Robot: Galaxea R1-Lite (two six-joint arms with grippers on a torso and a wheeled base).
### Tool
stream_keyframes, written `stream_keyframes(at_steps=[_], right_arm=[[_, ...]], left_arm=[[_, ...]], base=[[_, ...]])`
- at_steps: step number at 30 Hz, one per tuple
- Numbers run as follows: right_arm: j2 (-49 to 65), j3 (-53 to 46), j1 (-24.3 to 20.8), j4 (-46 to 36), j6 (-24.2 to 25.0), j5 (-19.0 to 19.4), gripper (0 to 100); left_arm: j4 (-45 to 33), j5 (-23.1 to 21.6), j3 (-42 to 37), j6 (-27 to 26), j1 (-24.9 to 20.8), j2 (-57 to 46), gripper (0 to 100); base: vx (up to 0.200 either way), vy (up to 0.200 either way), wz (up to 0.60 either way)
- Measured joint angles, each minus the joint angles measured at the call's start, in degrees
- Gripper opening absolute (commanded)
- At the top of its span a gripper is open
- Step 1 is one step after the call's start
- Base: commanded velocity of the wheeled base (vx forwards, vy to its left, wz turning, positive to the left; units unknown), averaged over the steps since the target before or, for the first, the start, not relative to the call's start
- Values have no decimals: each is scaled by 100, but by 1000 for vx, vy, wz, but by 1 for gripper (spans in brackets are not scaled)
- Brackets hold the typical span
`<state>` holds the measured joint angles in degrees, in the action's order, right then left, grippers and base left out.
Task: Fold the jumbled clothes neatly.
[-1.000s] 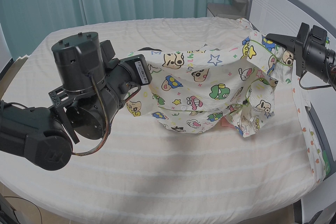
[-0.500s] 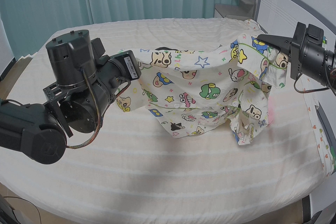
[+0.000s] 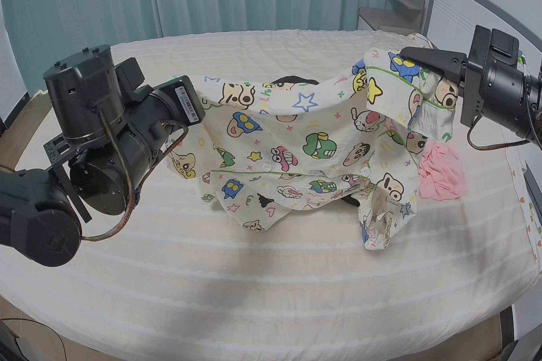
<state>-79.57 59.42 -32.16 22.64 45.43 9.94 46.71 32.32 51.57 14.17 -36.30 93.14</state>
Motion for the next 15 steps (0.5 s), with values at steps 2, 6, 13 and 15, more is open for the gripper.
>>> stream_keyframes(at_steps=[2, 6, 13, 15], right_arm=[[-4, 32, -88, -63, 2, -9, 0], [-22, 111, -234, -143, 0, -12, 0], [-78, 240, -467, -179, -6, -17, 0], [-96, 254, -502, -184, -6, -17, 0]], left_arm=[[0, 2, -41, 0, 28, -63, 0], [2, 2, -91, 0, 54, -168, 0], [2, 2, -144, -2, 116, -341, 0], [-5, 2, -155, -2, 128, -384, 0]], base=[[0, 200, 0], [0, 200, 0], [0, 200, 0], [0, 200, 0]])
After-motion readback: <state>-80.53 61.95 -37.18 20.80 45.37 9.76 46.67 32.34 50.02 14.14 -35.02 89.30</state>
